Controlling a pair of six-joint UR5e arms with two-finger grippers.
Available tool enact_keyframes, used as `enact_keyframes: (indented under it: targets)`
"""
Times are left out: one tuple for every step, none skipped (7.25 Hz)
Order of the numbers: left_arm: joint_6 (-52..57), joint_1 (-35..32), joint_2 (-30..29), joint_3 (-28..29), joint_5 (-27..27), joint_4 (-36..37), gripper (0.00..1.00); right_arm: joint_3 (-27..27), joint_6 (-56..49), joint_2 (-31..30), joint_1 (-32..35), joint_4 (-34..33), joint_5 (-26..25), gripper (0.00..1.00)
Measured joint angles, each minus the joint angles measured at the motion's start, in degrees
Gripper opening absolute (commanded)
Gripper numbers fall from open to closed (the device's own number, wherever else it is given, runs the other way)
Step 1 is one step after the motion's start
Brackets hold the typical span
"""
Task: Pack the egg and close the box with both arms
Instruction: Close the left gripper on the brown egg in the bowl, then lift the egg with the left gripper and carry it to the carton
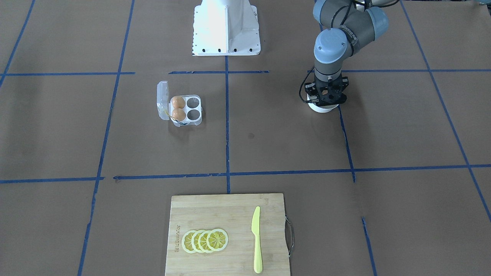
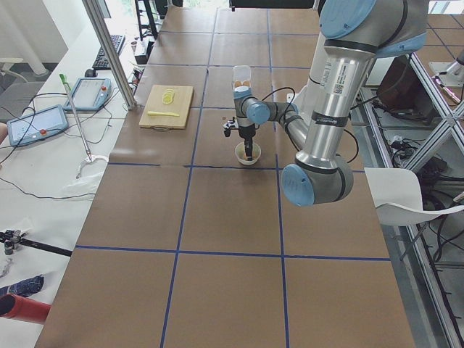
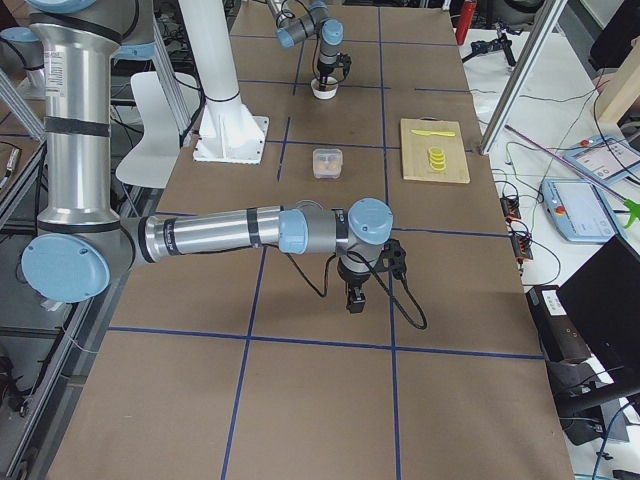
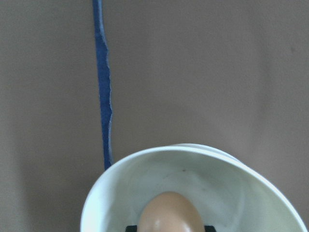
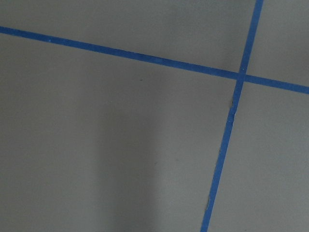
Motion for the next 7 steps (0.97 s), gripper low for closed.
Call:
enact_keyframes:
  targets:
    - [0.0, -0.07, -0.58, -0.21, -0.07, 1.01, 0.0, 0.0, 0.0, 0.0, 0.0, 0.0, 0.0, 1.0]
    - [0.0, -0.19, -1.5, -0.77, -0.12, 2.66, 0.0, 0.0, 0.0, 0.0, 0.0, 0.0, 0.0, 1.0]
    - [0.03, -0.43, -2.1, -2.08, -0.14, 4.62, 0.0, 0.0, 0.0, 0.0, 0.0, 0.0, 0.0, 1.0]
    - [0.06, -0.89, -2.4, -3.79, -0.13, 6.89, 0.0, 0.0, 0.0, 0.0, 0.0, 0.0, 0.0, 1.0]
    - [0.08, -1.77, -3.04, -5.4, -0.12, 9.16, 0.0, 0.0, 0.0, 0.0, 0.0, 0.0, 0.0, 1.0]
    - [0.09, -2.57, -4.68, -6.37, -0.11, 10.67, 0.0, 0.0, 0.0, 0.0, 0.0, 0.0, 0.0, 1.0]
    - [-0.09, -2.71, -7.36, -6.47, -0.15, 11.2, 0.0, 0.04, 0.0, 0.0, 0.0, 0.0, 0.02, 1.0]
